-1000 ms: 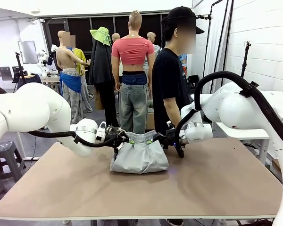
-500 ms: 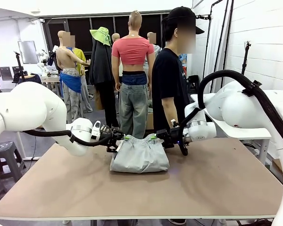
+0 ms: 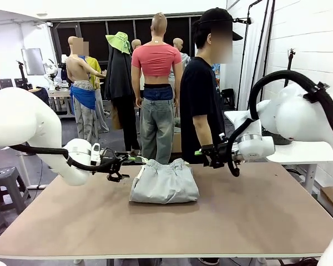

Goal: Fold the training pants.
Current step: Fold the Training pants in half.

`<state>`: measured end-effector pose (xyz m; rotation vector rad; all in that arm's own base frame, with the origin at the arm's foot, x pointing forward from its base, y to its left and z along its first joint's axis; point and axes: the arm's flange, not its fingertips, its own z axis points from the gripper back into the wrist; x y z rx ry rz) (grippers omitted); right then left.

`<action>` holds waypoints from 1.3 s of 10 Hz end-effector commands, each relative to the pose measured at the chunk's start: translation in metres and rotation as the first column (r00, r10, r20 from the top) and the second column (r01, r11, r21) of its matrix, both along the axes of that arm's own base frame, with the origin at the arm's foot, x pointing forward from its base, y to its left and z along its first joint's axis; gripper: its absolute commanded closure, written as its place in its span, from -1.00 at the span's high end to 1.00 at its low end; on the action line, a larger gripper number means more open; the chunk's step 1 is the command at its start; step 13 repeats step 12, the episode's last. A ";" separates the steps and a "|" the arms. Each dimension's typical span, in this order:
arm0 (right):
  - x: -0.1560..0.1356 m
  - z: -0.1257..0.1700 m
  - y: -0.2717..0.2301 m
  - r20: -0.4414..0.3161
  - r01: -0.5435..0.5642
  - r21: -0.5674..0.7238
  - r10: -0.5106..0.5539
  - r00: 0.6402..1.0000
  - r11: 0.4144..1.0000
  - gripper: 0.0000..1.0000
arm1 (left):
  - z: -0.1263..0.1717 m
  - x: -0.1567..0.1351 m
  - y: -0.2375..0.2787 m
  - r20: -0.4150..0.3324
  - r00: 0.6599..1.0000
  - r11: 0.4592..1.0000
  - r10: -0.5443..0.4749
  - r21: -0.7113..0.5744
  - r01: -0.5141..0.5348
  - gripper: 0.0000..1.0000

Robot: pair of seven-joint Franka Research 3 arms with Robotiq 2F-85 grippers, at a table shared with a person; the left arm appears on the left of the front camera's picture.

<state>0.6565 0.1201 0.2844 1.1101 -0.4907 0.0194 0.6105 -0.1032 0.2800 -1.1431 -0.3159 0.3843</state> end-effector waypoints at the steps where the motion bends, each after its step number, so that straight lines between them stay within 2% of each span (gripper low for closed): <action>1: -0.016 0.003 -0.002 0.027 0.025 0.044 -0.027 0.999 0.999 1.00 | 0.005 -0.025 0.008 0.065 0.997 0.999 0.037 -0.002 -0.037 1.00; 2: 0.000 0.000 0.000 0.000 0.000 0.000 0.000 1.000 1.000 1.00 | 0.004 -0.023 0.009 0.068 0.997 0.999 0.048 0.004 -0.048 1.00; 3: 0.000 0.000 0.000 0.000 0.000 0.000 0.000 1.000 1.000 1.00 | 0.004 -0.011 0.008 0.019 1.000 1.000 0.019 0.000 -0.019 1.00; 13: 0.000 0.000 0.000 0.000 0.000 0.000 0.000 1.000 1.000 1.00 | 0.004 -0.011 0.008 0.019 1.000 1.000 0.019 0.000 -0.019 1.00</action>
